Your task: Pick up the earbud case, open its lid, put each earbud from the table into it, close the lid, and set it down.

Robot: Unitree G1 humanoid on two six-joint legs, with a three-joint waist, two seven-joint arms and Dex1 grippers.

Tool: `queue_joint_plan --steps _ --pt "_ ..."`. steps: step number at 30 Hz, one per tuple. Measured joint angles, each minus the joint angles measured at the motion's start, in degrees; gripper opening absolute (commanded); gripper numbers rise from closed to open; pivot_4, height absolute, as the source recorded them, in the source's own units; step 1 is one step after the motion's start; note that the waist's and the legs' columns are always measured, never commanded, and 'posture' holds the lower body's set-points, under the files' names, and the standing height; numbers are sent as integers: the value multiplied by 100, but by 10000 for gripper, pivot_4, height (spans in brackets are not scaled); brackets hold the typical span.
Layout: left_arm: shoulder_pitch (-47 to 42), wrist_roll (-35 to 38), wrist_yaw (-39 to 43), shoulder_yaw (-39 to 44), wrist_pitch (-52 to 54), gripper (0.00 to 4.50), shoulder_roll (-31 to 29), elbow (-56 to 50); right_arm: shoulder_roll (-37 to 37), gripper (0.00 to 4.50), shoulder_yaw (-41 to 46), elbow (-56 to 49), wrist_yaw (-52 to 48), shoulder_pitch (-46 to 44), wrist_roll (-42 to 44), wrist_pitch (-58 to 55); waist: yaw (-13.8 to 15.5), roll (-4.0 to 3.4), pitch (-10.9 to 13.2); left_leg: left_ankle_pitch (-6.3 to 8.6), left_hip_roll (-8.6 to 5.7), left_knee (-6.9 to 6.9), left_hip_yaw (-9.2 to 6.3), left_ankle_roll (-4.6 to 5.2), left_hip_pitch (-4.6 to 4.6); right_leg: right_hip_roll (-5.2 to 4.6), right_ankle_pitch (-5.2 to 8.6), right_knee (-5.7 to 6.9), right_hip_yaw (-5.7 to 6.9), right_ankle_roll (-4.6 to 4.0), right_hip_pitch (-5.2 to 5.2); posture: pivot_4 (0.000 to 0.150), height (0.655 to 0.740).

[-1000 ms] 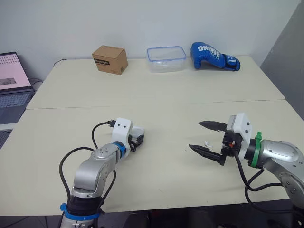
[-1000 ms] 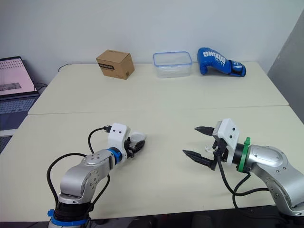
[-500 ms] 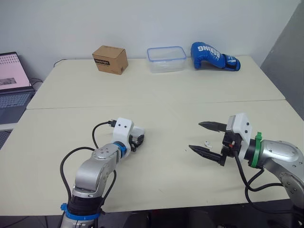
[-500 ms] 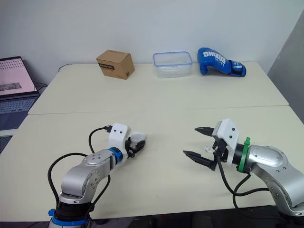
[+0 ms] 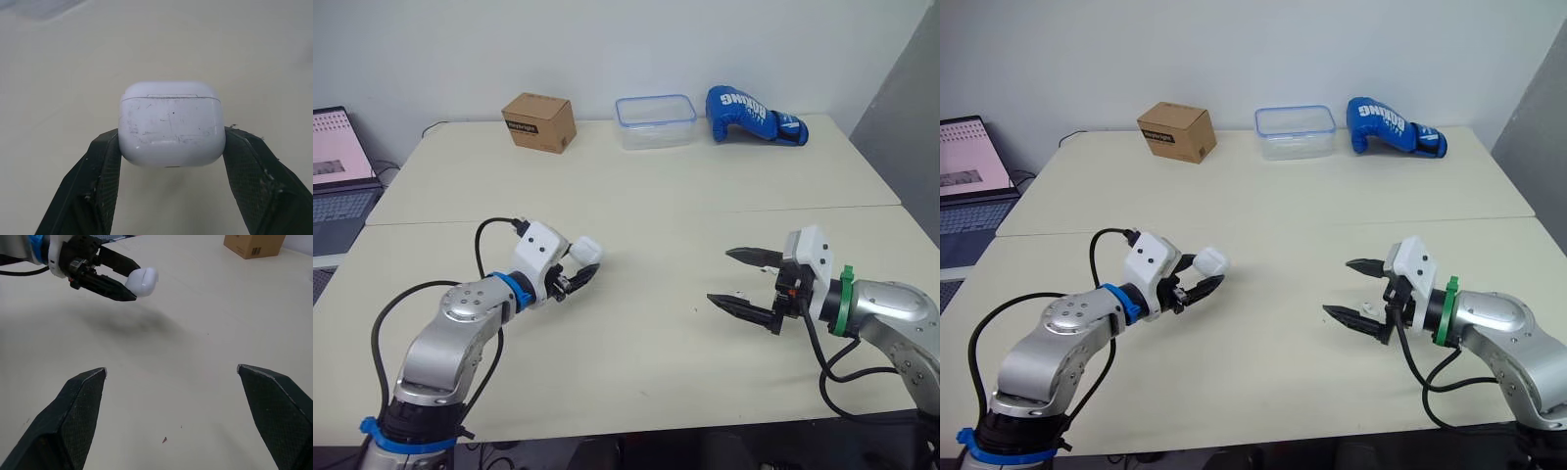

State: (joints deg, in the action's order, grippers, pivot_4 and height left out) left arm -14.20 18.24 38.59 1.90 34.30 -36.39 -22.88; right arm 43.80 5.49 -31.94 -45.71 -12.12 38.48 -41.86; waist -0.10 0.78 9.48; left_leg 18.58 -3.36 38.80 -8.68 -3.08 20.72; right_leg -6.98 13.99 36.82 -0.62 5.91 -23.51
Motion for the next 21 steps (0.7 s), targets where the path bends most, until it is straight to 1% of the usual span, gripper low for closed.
queue_joint_plan --steps 4,6,8,11,15,17,21 --pt "-305 184 853 -44 -780 27221 -145 137 55 45000 75 202 253 -528 885 -1223 -3 -1 1 0 1 0 0 1 0 1 -1 1 1 -2 0 1500 7307" --pt "-433 160 1129 -93 -1189 27221 -180 259 111 45000 197 311 378 -724 1359 -1791 -1 -1 1 1 1 0 -1 2 2 0 -1 -2 3 -2 0 1500 7307" --pt "-592 105 1499 -242 -1671 27221 -199 472 73 45000 315 550 618 -1009 2008 -2459 -3 0 1 1 1 1 1 2 4 0 -1 -3 2 -2 0 1500 7307" --pt "-846 17 1874 -447 -2224 27221 -200 667 -48 45000 480 833 974 -1306 2767 -3041 -3 1 2 1 1 1 0 2 5 1 -1 -2 4 -2 -1 1500 7307" --pt "-1154 -227 2161 -682 -2858 27221 -198 941 -190 45000 543 1228 1595 -1710 3580 -3536 -7 1 2 1 1 1 1 3 5 1 -1 0 3 -2 -2 1500 7307" --pt "-1308 -358 2244 -784 -3173 27221 -181 1083 -213 45000 533 1487 2084 -1991 4158 -3731 -10 1 2 0 1 1 0 3 6 1 -1 0 4 -1 -4 1500 7307" --pt "-1534 -569 2299 -928 -3608 27221 -91 1256 -217 45000 315 1873 3025 -2346 5275 -3704 -22 1 2 0 1 1 0 3 7 1 -1 -1 3 -1 -5 1500 7307"
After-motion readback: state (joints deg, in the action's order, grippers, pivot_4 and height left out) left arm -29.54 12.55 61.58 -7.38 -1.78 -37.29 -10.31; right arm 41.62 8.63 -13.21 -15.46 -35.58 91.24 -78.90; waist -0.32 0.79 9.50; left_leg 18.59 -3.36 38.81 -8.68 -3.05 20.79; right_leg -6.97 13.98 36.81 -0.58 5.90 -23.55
